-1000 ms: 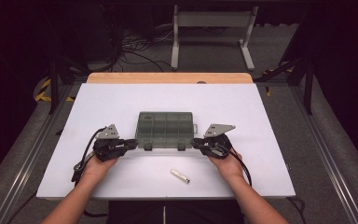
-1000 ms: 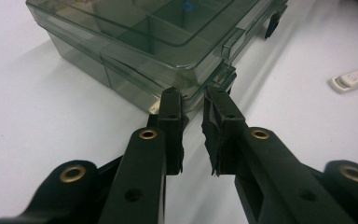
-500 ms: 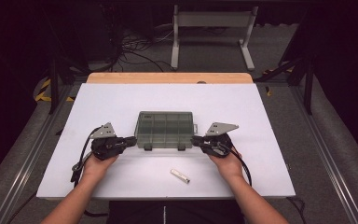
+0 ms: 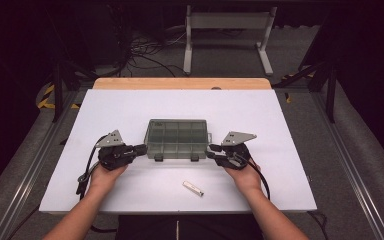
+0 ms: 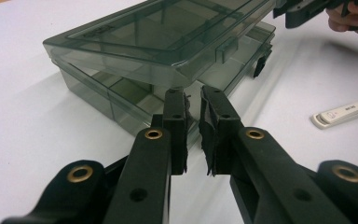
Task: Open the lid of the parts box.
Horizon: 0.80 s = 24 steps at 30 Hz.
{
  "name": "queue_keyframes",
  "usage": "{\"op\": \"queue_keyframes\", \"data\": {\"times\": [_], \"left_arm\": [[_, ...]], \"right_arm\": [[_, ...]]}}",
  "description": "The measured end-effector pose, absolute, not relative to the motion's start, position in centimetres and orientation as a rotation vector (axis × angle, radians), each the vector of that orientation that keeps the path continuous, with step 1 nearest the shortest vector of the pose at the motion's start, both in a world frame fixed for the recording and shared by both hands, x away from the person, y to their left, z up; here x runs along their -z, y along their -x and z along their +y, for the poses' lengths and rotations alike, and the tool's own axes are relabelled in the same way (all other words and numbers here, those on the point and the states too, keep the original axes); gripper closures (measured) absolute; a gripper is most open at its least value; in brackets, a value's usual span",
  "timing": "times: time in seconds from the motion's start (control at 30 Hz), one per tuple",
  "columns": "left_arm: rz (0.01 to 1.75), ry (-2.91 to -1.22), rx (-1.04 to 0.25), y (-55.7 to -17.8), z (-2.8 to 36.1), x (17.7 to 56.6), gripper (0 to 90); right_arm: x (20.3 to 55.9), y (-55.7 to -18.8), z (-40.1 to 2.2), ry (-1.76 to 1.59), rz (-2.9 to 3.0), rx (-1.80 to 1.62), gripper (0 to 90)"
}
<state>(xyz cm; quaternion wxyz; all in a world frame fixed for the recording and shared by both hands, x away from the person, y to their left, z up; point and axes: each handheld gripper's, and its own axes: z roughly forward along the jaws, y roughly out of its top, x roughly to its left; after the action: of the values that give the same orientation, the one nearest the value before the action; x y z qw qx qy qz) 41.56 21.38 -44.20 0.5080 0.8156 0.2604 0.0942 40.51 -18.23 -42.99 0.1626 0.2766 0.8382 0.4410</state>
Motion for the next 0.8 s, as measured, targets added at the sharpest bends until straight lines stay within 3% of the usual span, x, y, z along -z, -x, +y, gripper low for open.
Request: {"op": "queue_keyframes", "data": {"times": [0.07,0.2,0.63,0.73,0.8], "left_arm": [[0.625,-1.966,-0.229,-41.6,21.3,44.1,80.6],[0.622,-1.964,-0.225,-41.6,21.3,44.1,80.2],[0.588,-1.981,-0.235,-41.6,21.1,44.1,73.8],[0.574,-2.012,-0.21,-41.5,20.5,44.3,69.1],[0.565,-2.028,-0.199,-41.5,20.1,44.4,58.8]], "right_arm": [[42.9,-40.8,-17.9,-0.796,2.379,-1.227,39.8],[42.6,-41.4,-17.1,-0.811,2.346,-1.144,29.8],[41.5,-42.6,-16.3,-0.808,2.302,-1.107,29.0],[41.3,-42.8,-16.3,-0.807,2.301,-1.116,29.0],[40.9,-43.1,-16.4,-0.805,2.292,-1.129,29.3]]}}
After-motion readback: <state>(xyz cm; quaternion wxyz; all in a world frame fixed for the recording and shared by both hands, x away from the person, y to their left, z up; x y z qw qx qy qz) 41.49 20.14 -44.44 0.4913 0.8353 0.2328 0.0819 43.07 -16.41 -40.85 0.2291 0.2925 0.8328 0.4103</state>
